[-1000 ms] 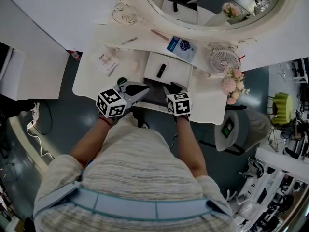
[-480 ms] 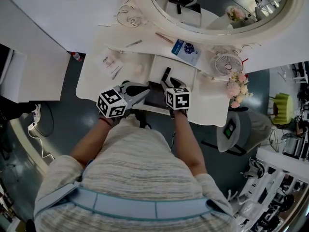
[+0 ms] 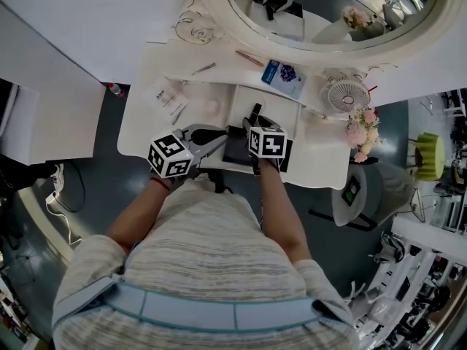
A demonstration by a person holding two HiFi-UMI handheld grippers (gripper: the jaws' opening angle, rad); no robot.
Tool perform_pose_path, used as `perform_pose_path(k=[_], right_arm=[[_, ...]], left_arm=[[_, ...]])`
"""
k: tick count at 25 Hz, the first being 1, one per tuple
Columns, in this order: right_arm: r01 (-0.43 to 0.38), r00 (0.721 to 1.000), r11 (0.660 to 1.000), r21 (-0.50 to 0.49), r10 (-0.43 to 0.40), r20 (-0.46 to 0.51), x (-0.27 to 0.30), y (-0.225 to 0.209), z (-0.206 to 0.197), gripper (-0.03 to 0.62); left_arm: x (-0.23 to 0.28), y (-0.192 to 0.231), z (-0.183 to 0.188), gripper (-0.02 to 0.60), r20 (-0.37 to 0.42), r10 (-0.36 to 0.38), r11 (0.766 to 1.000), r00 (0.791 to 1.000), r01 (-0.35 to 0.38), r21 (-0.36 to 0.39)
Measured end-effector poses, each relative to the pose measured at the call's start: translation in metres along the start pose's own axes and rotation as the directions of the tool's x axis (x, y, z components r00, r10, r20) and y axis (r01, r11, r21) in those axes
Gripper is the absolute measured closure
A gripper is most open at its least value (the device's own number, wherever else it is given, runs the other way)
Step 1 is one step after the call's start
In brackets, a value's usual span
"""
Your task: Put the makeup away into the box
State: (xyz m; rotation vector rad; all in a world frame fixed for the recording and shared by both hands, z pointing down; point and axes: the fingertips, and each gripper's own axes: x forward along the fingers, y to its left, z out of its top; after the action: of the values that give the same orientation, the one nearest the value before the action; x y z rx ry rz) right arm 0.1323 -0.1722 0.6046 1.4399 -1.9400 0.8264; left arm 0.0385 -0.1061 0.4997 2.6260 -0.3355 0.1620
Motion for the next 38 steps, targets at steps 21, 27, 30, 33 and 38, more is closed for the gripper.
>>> perform_pose_path(k=[21,27,30,33,38], right_arm=[[0.055,0.998,0.998,-0.039,-0.056,-0.023,0.000,-0.006,-0.005,0.507],[0.036,0.999,0.996,-0.075,-0.038,-0.023,-0.008,-0.007,-0.007,0.508],[0.019,1.000,0.996,-0.085,-0.020,-0.008,-0.012,-0.010,-0.006,0.508],[0.007,1.000,0.995,-0.101,-0.007,-0.001,-0.015,-0.012,-0.006,0.508],[-0.027,1.000,0.991,-0.133,0.028,0.007,-0.024,-0.010,-0.010,0.508]], left_arm=[[-0.008,0.007,0.002,0.566,0.017,-0.016,1.000,1.000,0.016,0.002],[-0.005,0.002,0.004,0.566,0.028,-0.006,1.000,1.000,0.006,0.007],[0.000,-0.002,0.004,0.566,0.031,-0.002,1.000,1.000,0.002,0.011],[0.003,-0.004,0.004,0.566,0.034,0.006,1.000,0.999,-0.007,0.012],[0.009,-0.009,0.002,0.566,0.037,0.023,1.000,0.999,-0.024,0.005]])
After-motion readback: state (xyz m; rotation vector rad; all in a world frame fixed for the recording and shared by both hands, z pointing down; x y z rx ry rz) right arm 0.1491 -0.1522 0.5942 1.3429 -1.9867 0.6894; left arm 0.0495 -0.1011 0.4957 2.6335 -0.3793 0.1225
